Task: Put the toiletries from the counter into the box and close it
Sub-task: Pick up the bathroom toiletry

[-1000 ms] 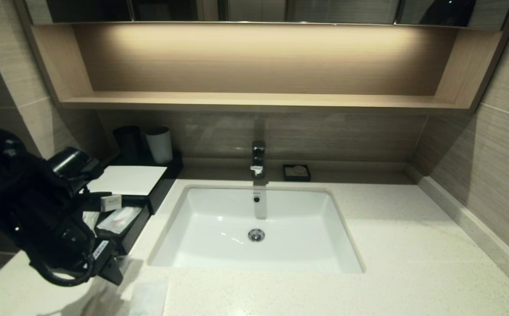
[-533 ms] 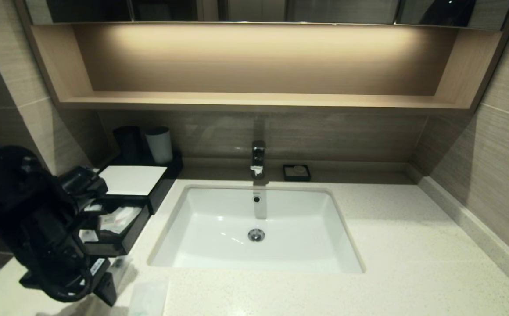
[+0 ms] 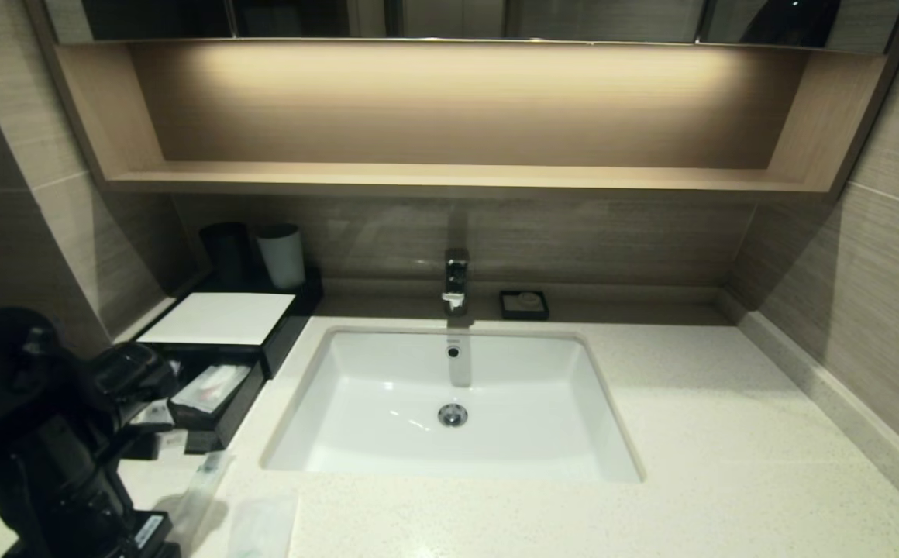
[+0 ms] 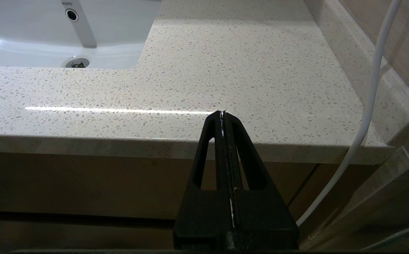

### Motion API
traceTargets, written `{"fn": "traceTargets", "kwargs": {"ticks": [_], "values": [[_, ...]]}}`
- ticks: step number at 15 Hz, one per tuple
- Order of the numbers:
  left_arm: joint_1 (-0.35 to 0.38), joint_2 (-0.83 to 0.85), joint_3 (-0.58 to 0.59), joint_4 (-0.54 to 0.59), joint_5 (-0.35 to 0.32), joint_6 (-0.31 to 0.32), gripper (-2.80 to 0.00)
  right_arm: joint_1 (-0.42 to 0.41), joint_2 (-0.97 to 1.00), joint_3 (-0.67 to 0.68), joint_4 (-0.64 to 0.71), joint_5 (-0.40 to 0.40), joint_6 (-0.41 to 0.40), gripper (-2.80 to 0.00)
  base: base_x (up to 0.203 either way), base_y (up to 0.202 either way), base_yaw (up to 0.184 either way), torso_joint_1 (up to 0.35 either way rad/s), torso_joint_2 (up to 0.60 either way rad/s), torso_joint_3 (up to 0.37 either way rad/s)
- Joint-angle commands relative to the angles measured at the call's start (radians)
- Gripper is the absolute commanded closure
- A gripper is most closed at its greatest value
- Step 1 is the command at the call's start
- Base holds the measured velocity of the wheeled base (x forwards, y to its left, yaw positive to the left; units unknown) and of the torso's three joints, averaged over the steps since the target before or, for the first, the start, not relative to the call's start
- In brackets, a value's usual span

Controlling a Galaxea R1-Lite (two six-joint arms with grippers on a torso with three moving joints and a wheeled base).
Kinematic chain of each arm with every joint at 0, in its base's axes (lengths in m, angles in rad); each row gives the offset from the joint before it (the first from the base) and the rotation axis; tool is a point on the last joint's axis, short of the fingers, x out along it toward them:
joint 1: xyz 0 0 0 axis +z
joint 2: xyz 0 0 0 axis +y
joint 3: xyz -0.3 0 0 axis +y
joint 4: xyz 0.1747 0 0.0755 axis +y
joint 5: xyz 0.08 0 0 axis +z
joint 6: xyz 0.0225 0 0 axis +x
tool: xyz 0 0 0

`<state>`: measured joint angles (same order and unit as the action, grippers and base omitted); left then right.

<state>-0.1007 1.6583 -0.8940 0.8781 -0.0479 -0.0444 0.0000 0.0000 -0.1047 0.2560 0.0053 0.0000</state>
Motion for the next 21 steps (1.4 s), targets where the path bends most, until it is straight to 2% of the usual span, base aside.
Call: {"fn": "traceTargets", "kwargs": {"ticks": [1, 6, 11, 13, 18, 20, 21], "values": [[0.005, -0.043, 0.045, -0.004, 0.000, -0.004, -2.80, 0.000, 0.000, 0.000, 0.002, 0.001, 0.000, 0.00, 0.000, 0.000, 0.000, 0.000, 0.00, 0.000], [0.007, 0.021, 0.122, -0.189, 0.006, -0.006, -2.80, 0.000, 0.000, 0.000, 0.002, 0.001, 0.000, 0.00, 0.000, 0.000, 0.000, 0.000, 0.00, 0.000], [0.050, 0.077, 0.203, -0.473, 0.008, -0.011, -2.80, 0.000, 0.000, 0.000, 0.002, 0.001, 0.000, 0.00, 0.000, 0.000, 0.000, 0.000, 0.00, 0.000], [0.056, 0.081, 0.224, -0.546, 0.006, -0.012, -2.80, 0.000, 0.000, 0.000, 0.002, 0.001, 0.000, 0.00, 0.000, 0.000, 0.000, 0.000, 0.00, 0.000], [0.056, 0.024, 0.213, -0.518, 0.006, -0.024, -2.80, 0.000, 0.000, 0.000, 0.002, 0.001, 0.000, 0.00, 0.000, 0.000, 0.000, 0.000, 0.00, 0.000], [0.053, -0.054, 0.184, -0.447, 0.000, -0.024, -2.80, 0.000, 0.000, 0.000, 0.002, 0.001, 0.000, 0.00, 0.000, 0.000, 0.000, 0.000, 0.00, 0.000], [0.046, -0.079, 0.162, -0.357, -0.005, -0.024, -2.80, 0.000, 0.000, 0.000, 0.002, 0.001, 0.000, 0.00, 0.000, 0.000, 0.000, 0.000, 0.00, 0.000]]}}
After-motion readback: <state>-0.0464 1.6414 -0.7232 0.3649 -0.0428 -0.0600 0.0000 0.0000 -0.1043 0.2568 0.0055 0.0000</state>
